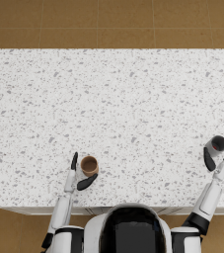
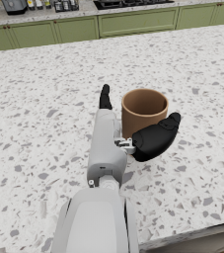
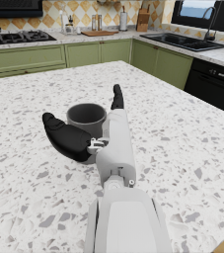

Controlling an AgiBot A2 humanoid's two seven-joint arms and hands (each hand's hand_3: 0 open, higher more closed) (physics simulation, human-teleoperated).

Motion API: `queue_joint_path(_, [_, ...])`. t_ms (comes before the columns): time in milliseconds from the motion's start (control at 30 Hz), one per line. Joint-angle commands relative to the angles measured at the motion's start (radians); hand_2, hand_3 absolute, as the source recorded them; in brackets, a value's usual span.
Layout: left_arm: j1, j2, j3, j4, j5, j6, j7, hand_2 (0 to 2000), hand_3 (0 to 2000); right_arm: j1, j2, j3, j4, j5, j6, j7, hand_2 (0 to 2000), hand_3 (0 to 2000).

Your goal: Pick up two cups and pour the berry on the right into the cup on the left

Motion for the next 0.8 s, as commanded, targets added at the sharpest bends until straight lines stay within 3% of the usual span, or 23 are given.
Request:
queue_joint_path(33, [0.027, 0.012, 0.016, 0.040, 0.000, 0.000, 0.000, 0, 0, 0.065, 0.026, 0.020, -0.129, 0.000, 0.000, 0.000, 0, 0])
queue_joint_path(267, [0.038, 0.031, 0.025, 0.047, 0.000, 0.000, 0.000, 0, 0, 0.140, 0.040, 0.029, -0.287, 0.000, 0.000, 0.000, 0, 0])
queue_joint_path(500, [0.054, 0.050, 0.019, 0.075, 0.000, 0.000, 0.000, 0, 0, 0.179, 0.042, 0.021, -0.323, 0.000, 0.000, 0.000, 0, 0])
queue_joint_path(567, [0.068, 0.059, 0.025, 0.092, 0.000, 0.000, 0.000, 0, 0, 0.196, 0.044, 0.043, -0.403, 0.000, 0.000, 0.000, 0, 0])
queue_joint_path(800, [0.100, 0.085, 0.052, 0.156, 0.000, 0.000, 0.000, 0, 0, 0.202, 0.038, 0.039, -0.352, 0.000, -0.002, 0.001, 0, 0])
